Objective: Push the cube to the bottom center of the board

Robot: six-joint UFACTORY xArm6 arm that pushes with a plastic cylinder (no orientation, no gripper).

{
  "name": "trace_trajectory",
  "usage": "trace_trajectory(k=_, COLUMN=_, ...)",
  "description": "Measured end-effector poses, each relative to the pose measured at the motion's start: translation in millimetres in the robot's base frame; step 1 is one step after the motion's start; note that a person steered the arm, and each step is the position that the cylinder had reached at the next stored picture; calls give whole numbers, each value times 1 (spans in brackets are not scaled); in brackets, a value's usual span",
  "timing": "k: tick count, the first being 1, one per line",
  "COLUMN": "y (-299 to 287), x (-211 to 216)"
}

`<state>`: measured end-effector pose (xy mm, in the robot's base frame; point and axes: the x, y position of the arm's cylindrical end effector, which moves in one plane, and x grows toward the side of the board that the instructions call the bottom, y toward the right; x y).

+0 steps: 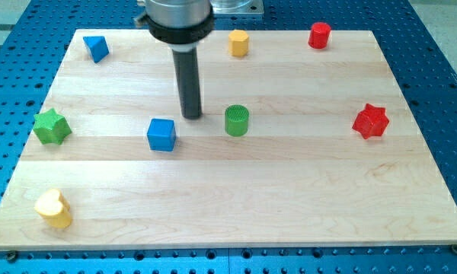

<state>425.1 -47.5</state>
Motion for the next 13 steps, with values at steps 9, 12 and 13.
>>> trace_trajectory(k=9, y=48, x=96)
trace_trajectory(k=12, y=-9, x=103)
trace_trajectory(k=13, y=7, x=143)
